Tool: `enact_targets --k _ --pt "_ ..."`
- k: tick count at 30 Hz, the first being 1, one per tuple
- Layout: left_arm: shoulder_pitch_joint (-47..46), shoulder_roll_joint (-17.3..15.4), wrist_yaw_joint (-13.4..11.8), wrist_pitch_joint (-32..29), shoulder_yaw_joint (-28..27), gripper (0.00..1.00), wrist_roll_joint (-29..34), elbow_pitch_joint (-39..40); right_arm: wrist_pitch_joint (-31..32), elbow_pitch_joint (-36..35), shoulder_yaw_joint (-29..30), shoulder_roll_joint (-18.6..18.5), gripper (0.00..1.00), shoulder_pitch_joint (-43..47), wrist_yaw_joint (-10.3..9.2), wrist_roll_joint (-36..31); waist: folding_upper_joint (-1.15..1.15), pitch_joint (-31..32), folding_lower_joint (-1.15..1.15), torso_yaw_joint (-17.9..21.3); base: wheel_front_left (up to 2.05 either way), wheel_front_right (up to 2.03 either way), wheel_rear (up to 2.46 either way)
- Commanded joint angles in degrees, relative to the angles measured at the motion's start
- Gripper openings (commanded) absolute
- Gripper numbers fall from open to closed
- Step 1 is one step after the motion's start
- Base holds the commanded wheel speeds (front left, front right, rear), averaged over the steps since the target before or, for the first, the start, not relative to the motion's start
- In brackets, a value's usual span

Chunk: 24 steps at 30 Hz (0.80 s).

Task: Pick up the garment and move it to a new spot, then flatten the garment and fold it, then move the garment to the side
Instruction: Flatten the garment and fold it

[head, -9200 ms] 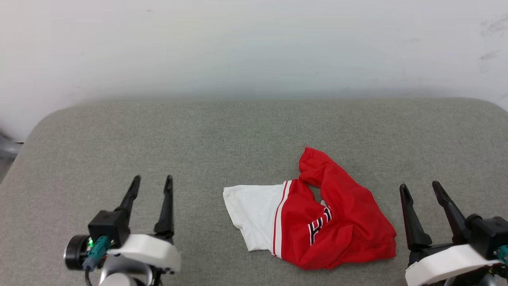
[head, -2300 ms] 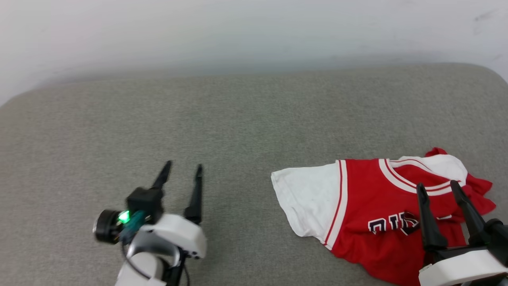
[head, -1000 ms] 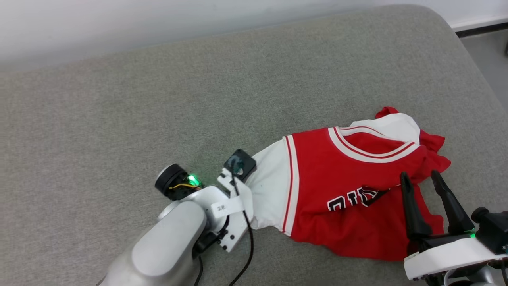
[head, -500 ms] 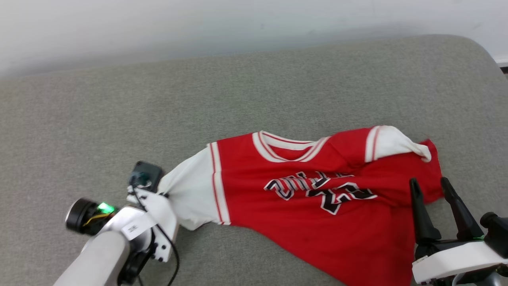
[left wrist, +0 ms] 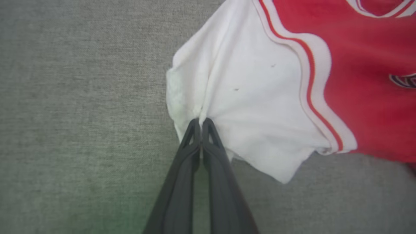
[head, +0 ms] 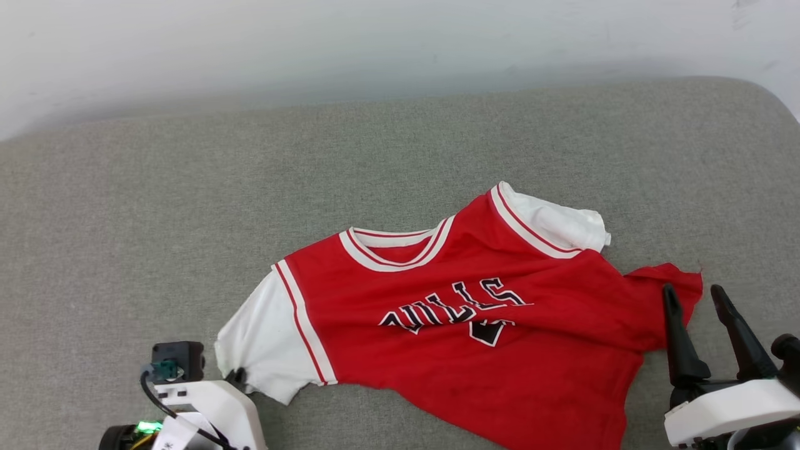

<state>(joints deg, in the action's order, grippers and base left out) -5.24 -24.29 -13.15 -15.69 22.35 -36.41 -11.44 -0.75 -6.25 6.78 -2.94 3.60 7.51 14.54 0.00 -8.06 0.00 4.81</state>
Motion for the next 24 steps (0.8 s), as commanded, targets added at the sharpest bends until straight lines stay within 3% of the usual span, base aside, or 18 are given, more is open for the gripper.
enact_targets --k 1,15,24 --pt "0.67 0.67 0.24 1.34 0.13 1.00 0.18 0.08 0.15 -0.13 0.28 0.10 1.00 0.67 -0.04 -0.32 0.00 0.29 0.00 -0.14 0.00 0.00 0.00" --pt "0.34 4.91 -0.54 26.47 -2.32 1.00 5.98 4.96 3.54 0.87 2.73 -0.25 1.00 2.05 -0.04 0.63 0.00 3.94 0.00 -0.04 0.00 0.00 0.00" --pt "0.71 4.80 -2.42 29.63 -2.11 1.00 9.75 9.60 12.41 6.97 5.81 -4.66 1.00 -0.75 -0.04 6.13 0.00 4.46 0.00 -2.05 0.00 0.00 0.00"
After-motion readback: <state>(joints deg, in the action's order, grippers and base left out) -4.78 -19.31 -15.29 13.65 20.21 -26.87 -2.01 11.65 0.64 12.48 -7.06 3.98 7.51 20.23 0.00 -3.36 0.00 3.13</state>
